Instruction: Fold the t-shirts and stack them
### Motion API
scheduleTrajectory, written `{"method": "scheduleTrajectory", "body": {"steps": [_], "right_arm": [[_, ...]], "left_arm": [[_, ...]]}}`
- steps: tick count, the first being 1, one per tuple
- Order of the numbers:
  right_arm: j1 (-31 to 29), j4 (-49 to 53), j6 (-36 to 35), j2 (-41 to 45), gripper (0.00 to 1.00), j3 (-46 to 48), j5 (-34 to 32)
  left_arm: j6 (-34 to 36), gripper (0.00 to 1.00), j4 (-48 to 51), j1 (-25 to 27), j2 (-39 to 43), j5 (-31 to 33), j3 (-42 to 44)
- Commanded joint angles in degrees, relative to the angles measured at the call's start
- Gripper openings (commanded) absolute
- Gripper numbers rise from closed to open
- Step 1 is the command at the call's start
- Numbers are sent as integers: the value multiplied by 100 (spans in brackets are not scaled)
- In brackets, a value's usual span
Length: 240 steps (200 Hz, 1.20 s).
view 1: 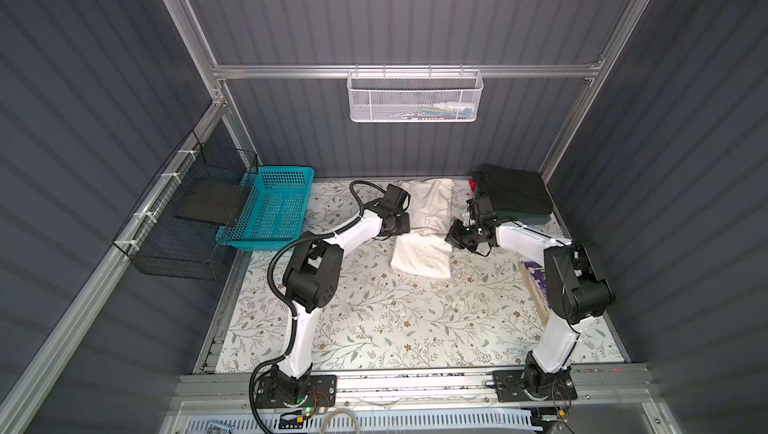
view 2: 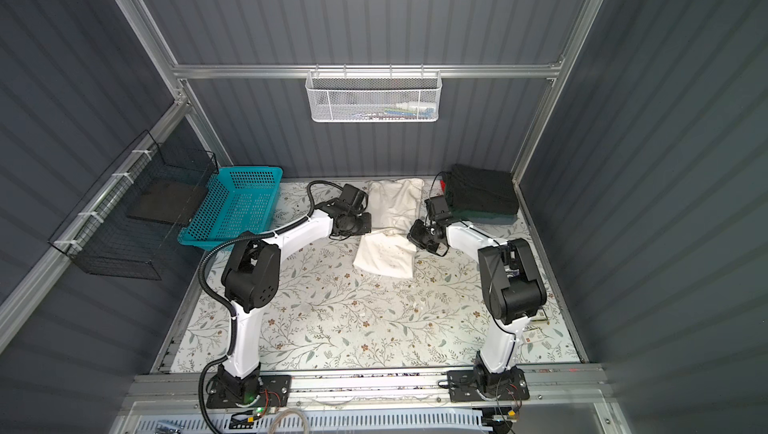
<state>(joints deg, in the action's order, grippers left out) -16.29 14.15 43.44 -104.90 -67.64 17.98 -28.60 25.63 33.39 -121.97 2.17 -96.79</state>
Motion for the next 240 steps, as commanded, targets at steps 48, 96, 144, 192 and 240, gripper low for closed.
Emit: {"method": "scheduleTrajectory", "body": {"steps": [48,96,144,192,240], "right_arm": [[116,181,-342,-197,32,-563,297],[171,427,-599,-44,52,-744,247],[179,441,-644,334,70,-437,189],[192,328,-594,708,79,155,17],[241,-18,-371,1161,81,923,460]], "left_arm": [[206,0,-14,-43,-157,249,-221],[337,68,104,-43,221,830,-122],[667,100,-515,-38,1116,688,804],[1050,96,-1089,-29,1554,-387,1875],[1017,78,-1603,18,1237,-1602,2101]]}}
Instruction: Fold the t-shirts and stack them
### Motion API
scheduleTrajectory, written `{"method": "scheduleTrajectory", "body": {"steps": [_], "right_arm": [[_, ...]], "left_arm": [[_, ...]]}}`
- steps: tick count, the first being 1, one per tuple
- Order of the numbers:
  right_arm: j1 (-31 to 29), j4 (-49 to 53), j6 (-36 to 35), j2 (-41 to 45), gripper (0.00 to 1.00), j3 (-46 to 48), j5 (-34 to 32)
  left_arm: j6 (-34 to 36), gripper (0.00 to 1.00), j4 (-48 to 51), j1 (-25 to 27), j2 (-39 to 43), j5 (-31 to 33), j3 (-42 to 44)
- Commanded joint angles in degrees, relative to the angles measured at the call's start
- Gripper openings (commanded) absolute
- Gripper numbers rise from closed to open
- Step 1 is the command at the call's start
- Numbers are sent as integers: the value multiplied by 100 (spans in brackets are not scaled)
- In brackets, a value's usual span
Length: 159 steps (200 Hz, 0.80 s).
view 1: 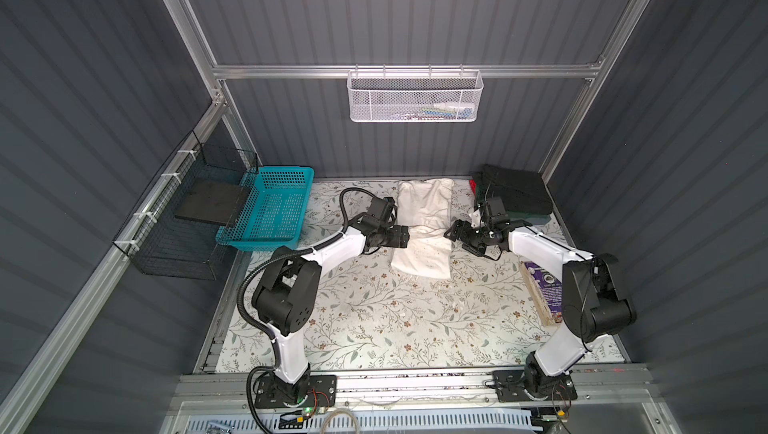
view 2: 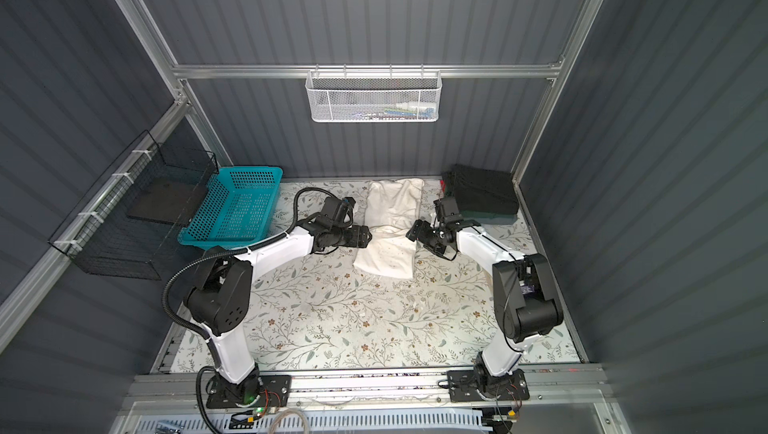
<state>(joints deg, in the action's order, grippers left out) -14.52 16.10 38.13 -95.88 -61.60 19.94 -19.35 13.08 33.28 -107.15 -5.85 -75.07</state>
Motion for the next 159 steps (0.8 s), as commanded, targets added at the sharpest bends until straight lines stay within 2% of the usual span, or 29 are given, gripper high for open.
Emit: {"method": "scheduleTrajectory", "body": {"steps": [1,10,20,52,93,103,131,159], "right_arm": [[64,-226,169,274,81,344,272],[72,-372,257,403,81,549,331],[68,-482,342,546,82,747,344],[95,-521,424,801,82,1115,317],[143,-525,415,895,82,1341,359],[152,-508,423,904,82,1383,322],[169,-458,414,904,82,1440,308],[187,-374,360,913,82,1449,241]], "left_arm": [[87,78,-345,34,-254,-806,-84],[47,73,-316,55,-422,-976,-216],[45,71,-299,99,-581,-1107,-343],[170,67,162,201,-988,-582,-891],[151,71,582,211,-1373,321,-1283],[96,76,660,207,-1409,540,-1357],[63,76,847,208,-1609,1075,-1618],[164,76,1043,214,-1950,1226,-2029]]}}
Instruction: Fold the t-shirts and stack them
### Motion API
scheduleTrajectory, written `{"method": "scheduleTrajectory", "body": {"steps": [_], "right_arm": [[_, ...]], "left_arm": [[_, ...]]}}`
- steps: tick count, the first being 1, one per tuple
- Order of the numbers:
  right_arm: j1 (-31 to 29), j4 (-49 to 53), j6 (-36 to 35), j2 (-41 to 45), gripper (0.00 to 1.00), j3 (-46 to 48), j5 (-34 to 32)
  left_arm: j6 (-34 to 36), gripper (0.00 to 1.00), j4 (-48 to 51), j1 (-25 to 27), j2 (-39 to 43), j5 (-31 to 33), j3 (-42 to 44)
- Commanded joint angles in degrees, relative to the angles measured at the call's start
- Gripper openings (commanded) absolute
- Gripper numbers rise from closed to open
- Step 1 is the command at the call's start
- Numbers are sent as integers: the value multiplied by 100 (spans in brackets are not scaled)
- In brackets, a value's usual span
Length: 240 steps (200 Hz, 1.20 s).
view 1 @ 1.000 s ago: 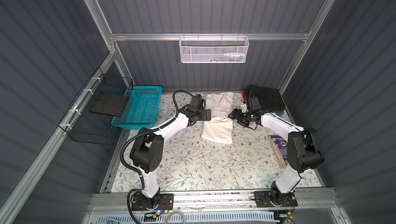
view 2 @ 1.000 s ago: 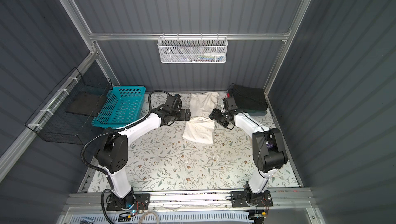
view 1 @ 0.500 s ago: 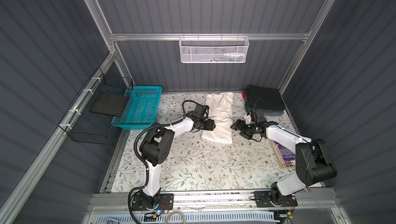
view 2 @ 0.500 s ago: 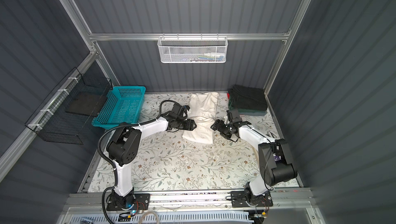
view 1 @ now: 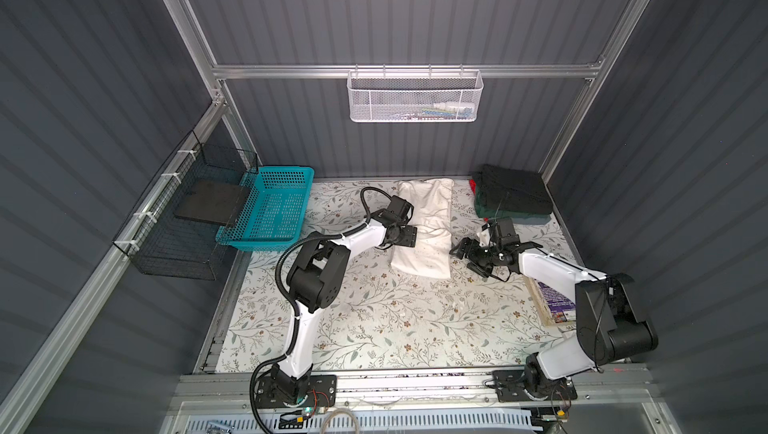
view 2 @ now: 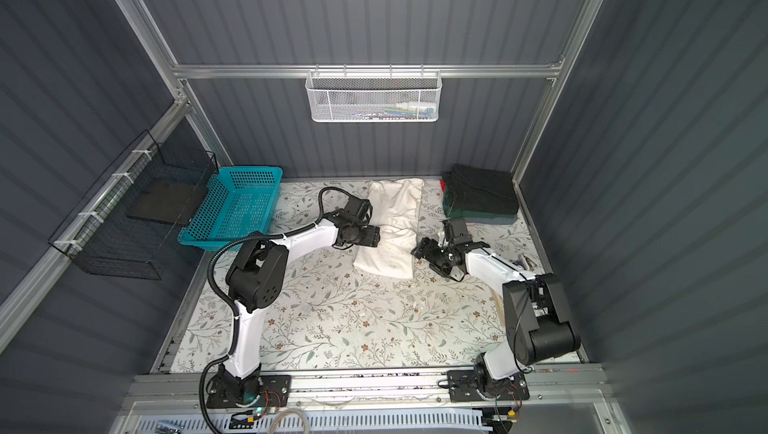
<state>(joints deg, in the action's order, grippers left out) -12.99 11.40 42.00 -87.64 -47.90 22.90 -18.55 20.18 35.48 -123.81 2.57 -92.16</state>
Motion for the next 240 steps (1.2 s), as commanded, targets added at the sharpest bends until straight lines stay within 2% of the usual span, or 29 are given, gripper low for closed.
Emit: {"method": "scheduleTrajectory", "body": {"steps": [1,52,85,117,129,143,160,174,192,240], "right_arm": [[38,98,-30,84,82,79,-56],[67,236,-147,115,82,93,-117],[69,266,-174,89,82,87,-162],[60,275,-183,52,82,88,-163],[35,274,-229,64,79,69,-154],[-32,330,-357,32,74,-52,-189],[-169,424,-593,-140,61,-386,-166],[-249,316,-710,-379,51,-690,-4],[-303,171,-728,-806,43,-1104,147],[-521,311,-781,-2080,38,-2375,484]], "left_arm": [[86,76,326,-6,-293,384,-325],[227,78,129,-15,-413,853,-702],[325,81,344,-24,-613,1036,-1316],[380,81,388,-81,-743,1033,-1753],[449,80,445,-86,-703,1004,-1845],[491,81,267,-86,-437,969,-1574],[494,88,55,-94,-35,1050,-1105],[430,89,25,-125,270,1143,-769],[307,92,-78,-134,727,1238,-252],[-60,98,-443,-138,1861,1253,1053]]}}
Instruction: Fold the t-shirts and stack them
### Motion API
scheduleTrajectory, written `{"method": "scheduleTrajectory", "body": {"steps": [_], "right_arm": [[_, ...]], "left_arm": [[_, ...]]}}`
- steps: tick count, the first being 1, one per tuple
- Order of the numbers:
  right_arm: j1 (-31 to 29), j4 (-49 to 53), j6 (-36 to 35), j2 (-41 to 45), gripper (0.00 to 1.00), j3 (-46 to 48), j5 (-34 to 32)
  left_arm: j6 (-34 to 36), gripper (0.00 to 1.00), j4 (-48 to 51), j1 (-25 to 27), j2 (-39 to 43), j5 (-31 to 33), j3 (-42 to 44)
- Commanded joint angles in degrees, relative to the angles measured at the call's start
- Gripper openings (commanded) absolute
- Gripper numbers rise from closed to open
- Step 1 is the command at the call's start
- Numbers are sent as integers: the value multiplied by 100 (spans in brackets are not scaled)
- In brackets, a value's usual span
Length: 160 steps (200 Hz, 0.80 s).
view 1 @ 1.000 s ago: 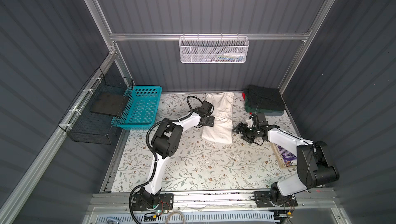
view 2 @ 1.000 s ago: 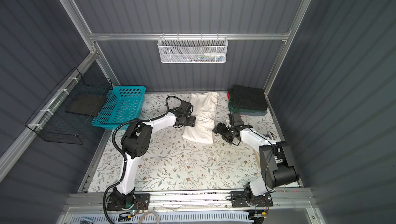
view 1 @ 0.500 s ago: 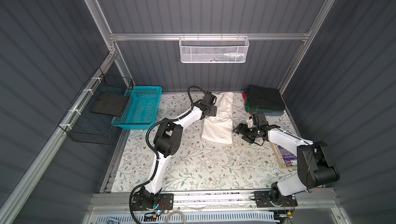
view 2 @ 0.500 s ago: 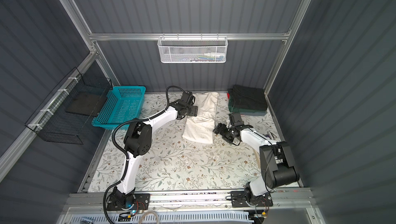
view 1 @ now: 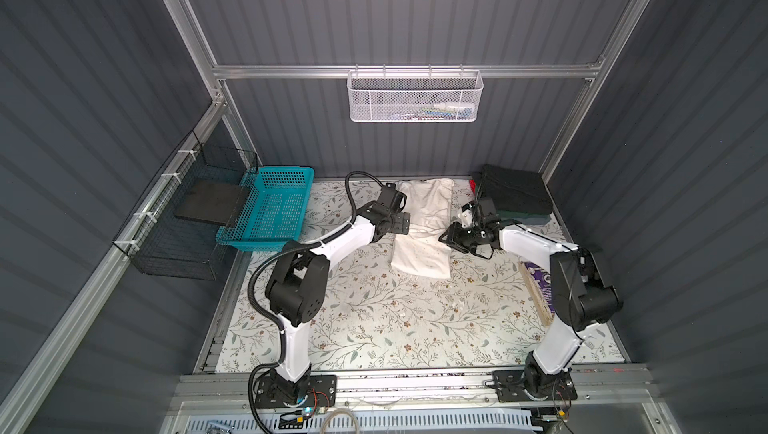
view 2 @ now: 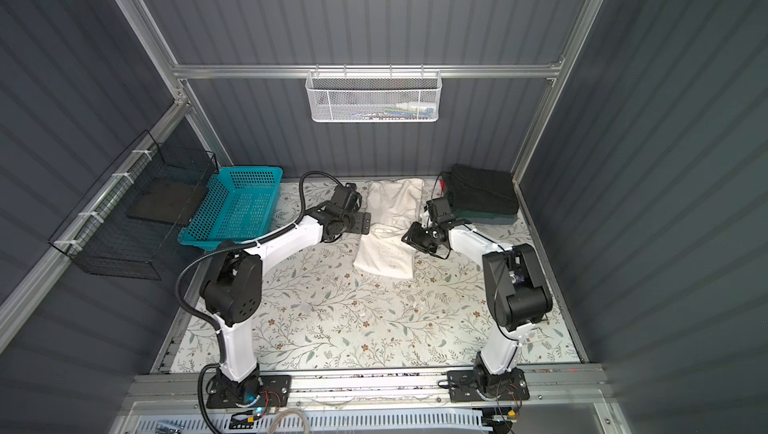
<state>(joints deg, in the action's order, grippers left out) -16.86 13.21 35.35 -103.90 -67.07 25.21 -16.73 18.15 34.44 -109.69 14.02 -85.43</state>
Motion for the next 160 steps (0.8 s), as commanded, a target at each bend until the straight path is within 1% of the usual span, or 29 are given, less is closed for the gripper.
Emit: {"method": "scheduleTrajectory", "body": {"steps": [1,7,10,22,44,62,79,116,148,160], "right_arm": [[-138,134,-112,-481,38,-475,258],[-178,143,-106,-605,38,-564,280],[-196,136,-98,-661,38,-606,290],[-275,78,-73,-856,38,-738,309],[-376,22,-22,-1238,38,-1055,444],[-404,-108,37,-1475,38,-1264,418],[-392,-264,103,-1674,38,-1462,301],[-369,-196,143,-2227,37,-2228,319],[-236,-260,253,-2449,39,-2583,177],[-136,-255,299,-2455,41,-2652,203]], "left_arm": [[-242,98,-236,-33,475,113,388],[-246,99,-226,-31,561,131,395],[-243,99,-217,-33,606,151,590],[-243,99,-196,-33,726,184,727],[-242,99,-174,-29,835,169,860],[-270,99,-184,-33,871,104,945],[-235,99,-201,-33,851,-87,980],[-164,99,-38,-31,855,-93,965],[-109,99,-42,-33,980,-129,1088],[-94,99,-6,-33,992,-162,1125]]}}
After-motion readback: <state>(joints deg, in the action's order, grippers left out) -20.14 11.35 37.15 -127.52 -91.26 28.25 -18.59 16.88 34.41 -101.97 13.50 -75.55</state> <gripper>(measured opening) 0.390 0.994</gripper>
